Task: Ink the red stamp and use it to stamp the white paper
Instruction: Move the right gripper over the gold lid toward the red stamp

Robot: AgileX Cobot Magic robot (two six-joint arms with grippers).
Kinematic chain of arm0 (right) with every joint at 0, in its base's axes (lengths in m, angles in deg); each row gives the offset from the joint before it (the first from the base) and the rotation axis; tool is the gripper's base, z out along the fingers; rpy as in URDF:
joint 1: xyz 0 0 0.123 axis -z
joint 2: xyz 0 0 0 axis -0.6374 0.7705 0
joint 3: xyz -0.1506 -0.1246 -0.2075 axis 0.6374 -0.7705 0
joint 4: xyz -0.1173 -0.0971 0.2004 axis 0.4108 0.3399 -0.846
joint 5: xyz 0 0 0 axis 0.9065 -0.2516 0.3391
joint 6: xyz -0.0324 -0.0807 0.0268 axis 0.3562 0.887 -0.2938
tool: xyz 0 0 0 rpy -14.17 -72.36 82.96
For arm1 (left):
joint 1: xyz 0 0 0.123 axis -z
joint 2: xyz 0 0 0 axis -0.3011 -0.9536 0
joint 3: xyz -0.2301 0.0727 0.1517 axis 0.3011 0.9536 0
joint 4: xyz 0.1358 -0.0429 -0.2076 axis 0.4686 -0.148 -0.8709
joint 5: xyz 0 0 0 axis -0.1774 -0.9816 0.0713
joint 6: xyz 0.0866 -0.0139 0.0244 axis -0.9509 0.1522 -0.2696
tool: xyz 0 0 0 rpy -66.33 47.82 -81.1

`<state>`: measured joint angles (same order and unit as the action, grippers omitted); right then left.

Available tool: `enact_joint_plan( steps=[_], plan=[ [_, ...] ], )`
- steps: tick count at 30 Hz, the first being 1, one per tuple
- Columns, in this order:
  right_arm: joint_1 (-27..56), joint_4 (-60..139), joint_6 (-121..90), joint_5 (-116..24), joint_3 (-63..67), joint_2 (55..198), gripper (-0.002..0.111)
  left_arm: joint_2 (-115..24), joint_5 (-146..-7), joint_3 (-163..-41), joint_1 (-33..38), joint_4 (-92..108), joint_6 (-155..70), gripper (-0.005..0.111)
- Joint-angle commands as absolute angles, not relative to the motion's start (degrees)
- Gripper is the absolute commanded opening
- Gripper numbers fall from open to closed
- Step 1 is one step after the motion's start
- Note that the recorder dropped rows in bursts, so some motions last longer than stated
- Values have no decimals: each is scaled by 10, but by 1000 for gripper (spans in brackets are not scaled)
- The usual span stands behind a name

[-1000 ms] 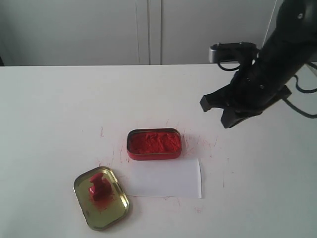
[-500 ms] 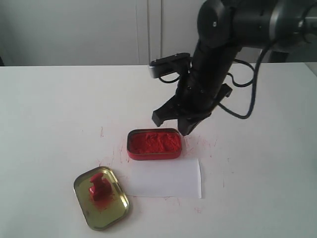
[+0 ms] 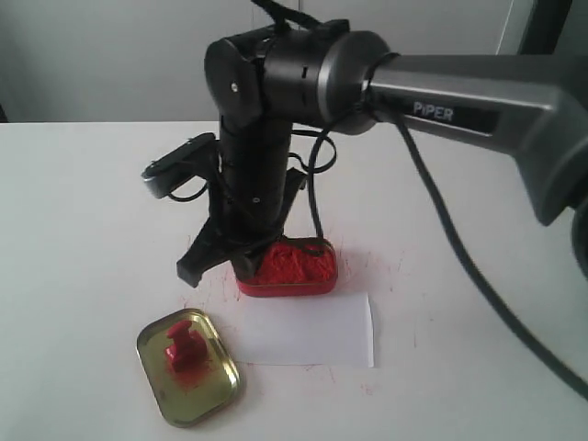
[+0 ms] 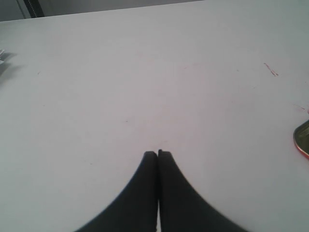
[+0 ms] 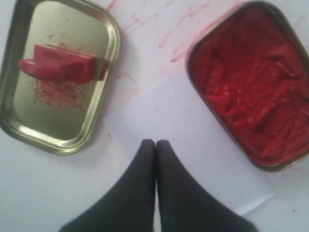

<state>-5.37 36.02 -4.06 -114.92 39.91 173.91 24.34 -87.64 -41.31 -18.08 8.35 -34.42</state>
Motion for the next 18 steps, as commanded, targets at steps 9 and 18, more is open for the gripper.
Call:
enact_joint_plan(
  steps=[9, 18],
  plan=[
    [-120, 349, 133, -1158, 508, 1809, 0, 244, -876, -412, -179, 80, -342, 0],
    [-136, 275, 601, -1158, 511, 1816, 0, 244, -876, -412, -179, 80, -342, 0]
  ],
)
